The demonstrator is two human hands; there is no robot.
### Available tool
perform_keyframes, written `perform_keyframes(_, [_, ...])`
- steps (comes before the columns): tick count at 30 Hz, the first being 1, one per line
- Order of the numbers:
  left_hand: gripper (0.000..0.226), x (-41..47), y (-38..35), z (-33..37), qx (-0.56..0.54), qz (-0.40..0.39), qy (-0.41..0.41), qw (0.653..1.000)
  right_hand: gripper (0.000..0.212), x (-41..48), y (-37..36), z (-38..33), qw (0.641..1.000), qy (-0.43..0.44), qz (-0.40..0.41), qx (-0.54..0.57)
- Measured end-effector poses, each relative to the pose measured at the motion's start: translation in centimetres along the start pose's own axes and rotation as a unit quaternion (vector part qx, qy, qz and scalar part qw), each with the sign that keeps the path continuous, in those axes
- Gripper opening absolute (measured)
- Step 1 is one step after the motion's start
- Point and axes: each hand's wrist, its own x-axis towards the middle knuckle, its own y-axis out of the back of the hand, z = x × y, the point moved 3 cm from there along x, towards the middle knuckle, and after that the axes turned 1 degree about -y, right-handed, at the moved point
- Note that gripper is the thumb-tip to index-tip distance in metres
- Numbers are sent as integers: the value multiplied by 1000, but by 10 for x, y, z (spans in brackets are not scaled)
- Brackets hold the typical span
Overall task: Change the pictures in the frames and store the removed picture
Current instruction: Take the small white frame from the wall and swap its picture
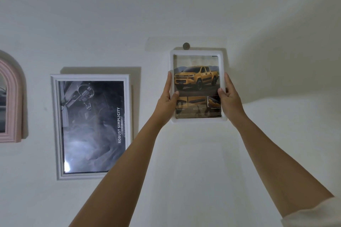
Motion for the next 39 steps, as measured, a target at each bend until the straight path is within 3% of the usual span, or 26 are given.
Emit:
perform_keyframes(14, [56,-16,3,-9,149,40,14,988,53,-9,0,1,999,6,22,-47])
perform_keyframes(20, [59,-26,4,-14,206,21,-5,978,52,-14,-1,-3,997,5,38,-72])
perform_keyframes(29, [59,-31,8,-11,202,33,-9,979,52,-17,-6,-6,996,-1,50,-80])
perform_keyframes(39, [55,-34,2,-14,127,46,-12,991,51,-15,-3,-6,998,-6,51,-29])
